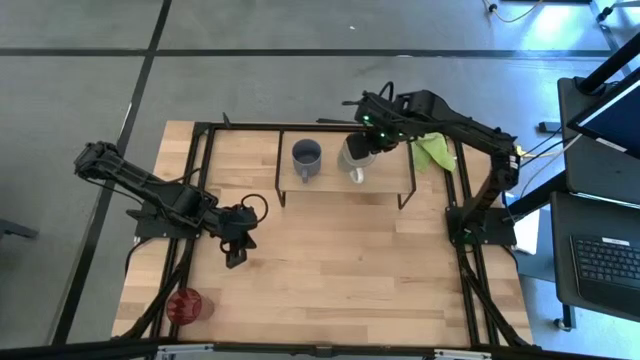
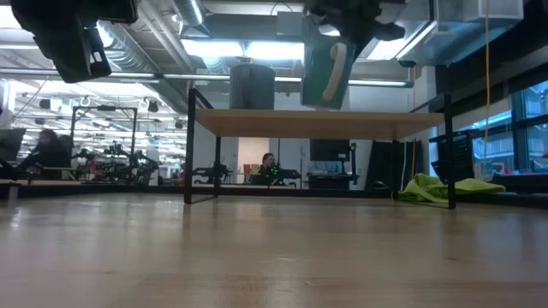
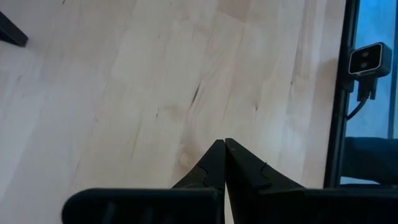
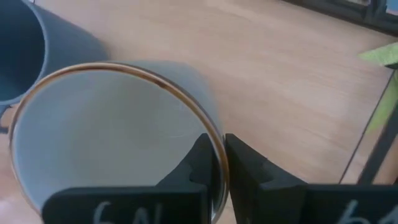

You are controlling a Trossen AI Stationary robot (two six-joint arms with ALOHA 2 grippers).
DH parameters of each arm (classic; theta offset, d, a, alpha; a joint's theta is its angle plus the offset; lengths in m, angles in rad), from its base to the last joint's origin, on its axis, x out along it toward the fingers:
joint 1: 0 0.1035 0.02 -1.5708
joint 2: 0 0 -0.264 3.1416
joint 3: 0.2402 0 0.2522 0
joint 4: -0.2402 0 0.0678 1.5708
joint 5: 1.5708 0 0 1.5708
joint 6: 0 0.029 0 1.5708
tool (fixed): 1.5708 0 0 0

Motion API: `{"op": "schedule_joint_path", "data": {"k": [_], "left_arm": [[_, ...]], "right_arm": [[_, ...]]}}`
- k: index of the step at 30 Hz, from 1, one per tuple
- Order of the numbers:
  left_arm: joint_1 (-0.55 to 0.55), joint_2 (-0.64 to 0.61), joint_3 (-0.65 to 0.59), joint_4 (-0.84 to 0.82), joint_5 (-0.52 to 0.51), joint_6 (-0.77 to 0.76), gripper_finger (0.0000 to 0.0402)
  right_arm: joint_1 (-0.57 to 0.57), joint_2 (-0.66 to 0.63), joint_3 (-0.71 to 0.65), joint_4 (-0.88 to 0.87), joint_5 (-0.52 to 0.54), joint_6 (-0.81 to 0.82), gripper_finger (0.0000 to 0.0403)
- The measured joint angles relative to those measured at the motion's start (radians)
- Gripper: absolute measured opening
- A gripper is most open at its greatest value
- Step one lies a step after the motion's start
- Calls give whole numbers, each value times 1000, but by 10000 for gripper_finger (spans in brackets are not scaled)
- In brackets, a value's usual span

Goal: Stack small to large cups/mugs on shelf
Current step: Put the green mug on the shelf

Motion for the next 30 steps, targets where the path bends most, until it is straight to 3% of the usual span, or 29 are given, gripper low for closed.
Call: {"op": "schedule_joint_path", "data": {"k": [15,30], "left_arm": [[0,0,0,7,0,-16,1],[0,0,0,6,0,3,1]], "right_arm": [[-3,50,0,72,-48,-36,30],[-1,50,2,7,-54,-30,34]]}}
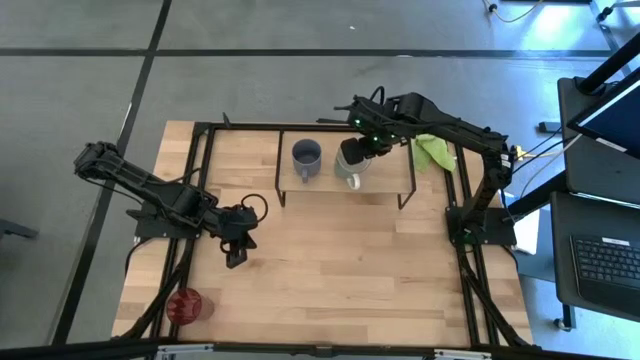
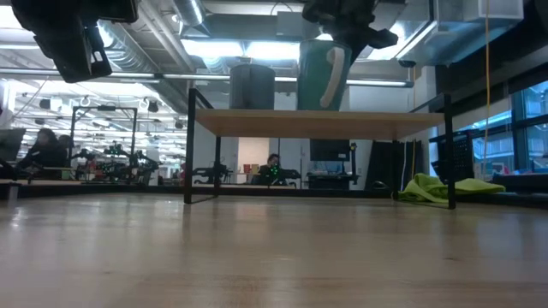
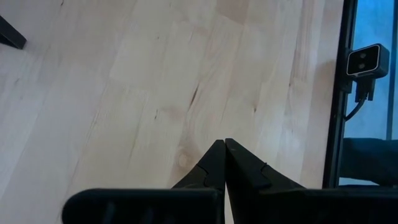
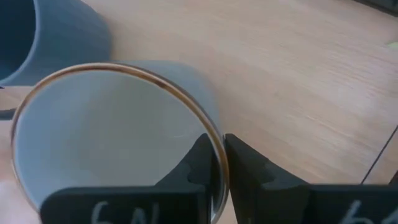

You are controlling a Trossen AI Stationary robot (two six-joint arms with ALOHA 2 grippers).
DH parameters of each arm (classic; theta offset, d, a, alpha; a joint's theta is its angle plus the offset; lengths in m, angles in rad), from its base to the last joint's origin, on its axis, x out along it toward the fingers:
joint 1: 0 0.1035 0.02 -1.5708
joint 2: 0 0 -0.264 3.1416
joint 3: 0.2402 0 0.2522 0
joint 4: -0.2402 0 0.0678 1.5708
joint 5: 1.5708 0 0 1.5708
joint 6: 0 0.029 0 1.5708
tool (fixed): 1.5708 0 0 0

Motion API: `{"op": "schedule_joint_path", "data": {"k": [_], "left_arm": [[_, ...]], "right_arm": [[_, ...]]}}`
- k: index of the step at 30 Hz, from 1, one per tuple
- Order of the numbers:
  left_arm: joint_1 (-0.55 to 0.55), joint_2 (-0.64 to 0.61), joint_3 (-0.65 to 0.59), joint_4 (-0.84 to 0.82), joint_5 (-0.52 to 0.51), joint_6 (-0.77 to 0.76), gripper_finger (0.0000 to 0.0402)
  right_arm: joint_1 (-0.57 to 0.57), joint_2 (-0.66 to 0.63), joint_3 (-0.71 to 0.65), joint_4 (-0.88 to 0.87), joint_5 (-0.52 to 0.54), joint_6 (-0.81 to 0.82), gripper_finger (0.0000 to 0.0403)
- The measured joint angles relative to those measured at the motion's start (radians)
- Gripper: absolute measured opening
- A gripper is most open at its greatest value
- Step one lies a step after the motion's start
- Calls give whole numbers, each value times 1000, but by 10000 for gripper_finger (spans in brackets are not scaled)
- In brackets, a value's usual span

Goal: Stack small to large cups/mugs on shelf
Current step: Put the green mug on the shelf

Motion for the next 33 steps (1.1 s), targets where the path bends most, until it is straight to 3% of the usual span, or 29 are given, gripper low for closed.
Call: {"op": "schedule_joint_path", "data": {"k": [33], "left_arm": [[0,0,0,-1,0,1,1]], "right_arm": [[2,-2,2,37,5,-29,81]]}}
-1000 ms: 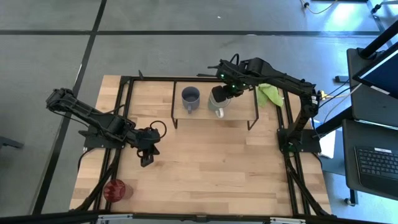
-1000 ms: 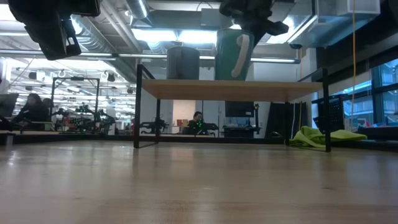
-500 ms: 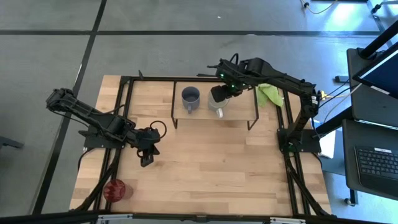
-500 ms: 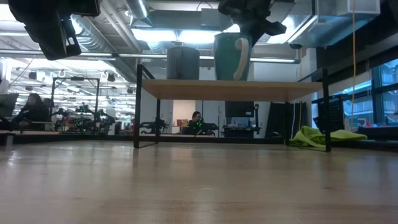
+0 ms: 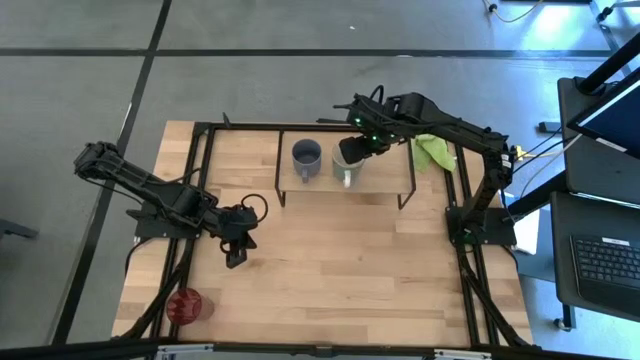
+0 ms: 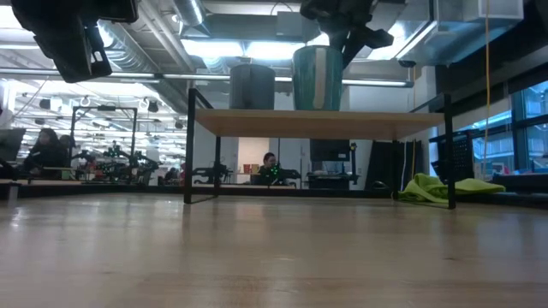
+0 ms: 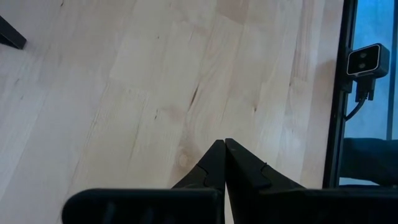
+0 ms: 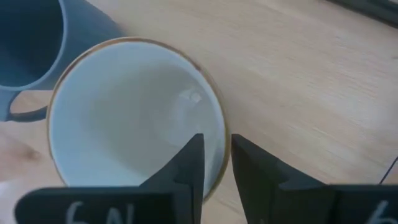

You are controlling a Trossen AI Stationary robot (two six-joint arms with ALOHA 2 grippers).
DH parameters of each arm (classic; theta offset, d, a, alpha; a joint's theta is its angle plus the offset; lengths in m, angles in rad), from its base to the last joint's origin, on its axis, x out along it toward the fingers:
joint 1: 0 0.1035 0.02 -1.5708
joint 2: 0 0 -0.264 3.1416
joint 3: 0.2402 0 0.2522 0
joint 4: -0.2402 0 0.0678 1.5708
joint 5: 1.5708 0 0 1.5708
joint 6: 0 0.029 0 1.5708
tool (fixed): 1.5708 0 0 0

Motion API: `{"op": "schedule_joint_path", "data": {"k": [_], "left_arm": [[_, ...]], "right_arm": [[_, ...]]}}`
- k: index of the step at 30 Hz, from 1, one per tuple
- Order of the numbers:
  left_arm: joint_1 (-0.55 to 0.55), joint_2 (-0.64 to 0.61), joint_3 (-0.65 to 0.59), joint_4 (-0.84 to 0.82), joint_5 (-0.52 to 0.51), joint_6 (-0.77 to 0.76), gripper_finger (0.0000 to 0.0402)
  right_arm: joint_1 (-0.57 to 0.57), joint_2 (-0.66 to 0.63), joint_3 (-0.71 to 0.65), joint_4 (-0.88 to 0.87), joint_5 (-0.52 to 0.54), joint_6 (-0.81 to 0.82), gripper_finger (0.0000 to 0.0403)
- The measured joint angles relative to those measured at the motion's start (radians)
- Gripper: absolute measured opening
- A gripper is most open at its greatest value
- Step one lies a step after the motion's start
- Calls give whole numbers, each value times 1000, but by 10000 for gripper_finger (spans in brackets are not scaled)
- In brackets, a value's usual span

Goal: Stack small to large cups/mugs on shelf
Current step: Put the green mug on the shelf, then put the purple cup on the shelf

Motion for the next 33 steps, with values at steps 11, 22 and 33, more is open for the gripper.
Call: {"op": "schedule_joint_path", "data": {"k": [11,22,33], "left_arm": [[0,0,0,1,0,1,1],[0,0,0,2,-7,34,1],[-94,-14,0,227,142,263,1]], "right_arm": [[11,-23,138,-111,232,-28,81],[317,-39,381,-148,400,65,81],[877,-35,112,340,684,249,81]]}}
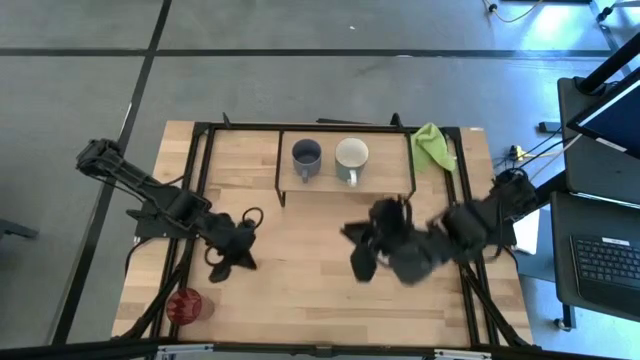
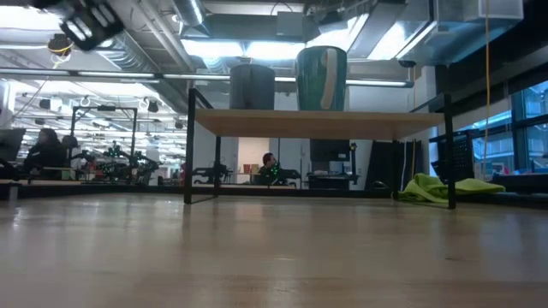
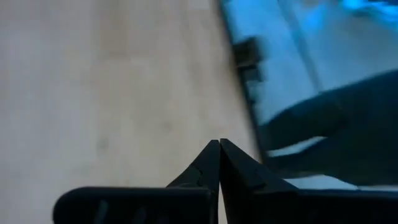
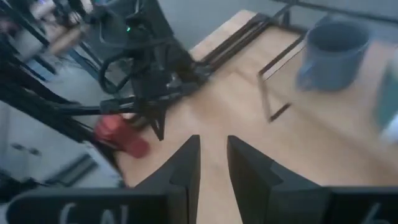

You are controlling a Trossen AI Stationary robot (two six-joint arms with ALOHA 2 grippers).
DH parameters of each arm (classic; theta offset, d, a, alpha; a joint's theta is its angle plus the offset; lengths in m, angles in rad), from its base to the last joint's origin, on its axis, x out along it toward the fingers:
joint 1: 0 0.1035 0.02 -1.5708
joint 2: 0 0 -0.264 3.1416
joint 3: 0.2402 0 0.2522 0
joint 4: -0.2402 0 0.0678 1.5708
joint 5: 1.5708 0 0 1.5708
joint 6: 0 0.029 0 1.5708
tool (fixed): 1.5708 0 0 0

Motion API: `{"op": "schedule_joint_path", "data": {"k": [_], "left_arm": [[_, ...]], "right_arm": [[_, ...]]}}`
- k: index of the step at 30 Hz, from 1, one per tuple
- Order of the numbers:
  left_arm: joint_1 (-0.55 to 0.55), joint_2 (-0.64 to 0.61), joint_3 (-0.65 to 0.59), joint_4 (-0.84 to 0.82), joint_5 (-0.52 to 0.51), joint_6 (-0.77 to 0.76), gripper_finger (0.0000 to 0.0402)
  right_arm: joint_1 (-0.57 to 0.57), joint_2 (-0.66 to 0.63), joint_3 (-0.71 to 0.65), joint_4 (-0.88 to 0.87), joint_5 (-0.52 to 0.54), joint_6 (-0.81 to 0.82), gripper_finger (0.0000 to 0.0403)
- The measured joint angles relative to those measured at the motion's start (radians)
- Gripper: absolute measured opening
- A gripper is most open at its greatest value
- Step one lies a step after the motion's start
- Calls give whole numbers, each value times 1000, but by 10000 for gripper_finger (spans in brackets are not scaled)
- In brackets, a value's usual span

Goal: Stack small to large cups/mugs on shelf
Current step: Put the purple cup on the shelf

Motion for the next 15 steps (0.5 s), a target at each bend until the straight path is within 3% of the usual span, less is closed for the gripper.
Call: {"op": "schedule_joint_path", "data": {"k": [3,6,10,15], "left_arm": [[-47,-6,0,21,43,14,1],[-98,-20,6,-61,121,19,1],[-171,-29,96,-324,223,25,1],[-268,-25,304,-675,170,53,1]], "right_arm": [[61,0,-101,131,11,94,81],[102,0,-218,271,-3,177,81],[130,0,-361,513,-2,201,81],[139,0,-502,758,-1,201,81]]}}
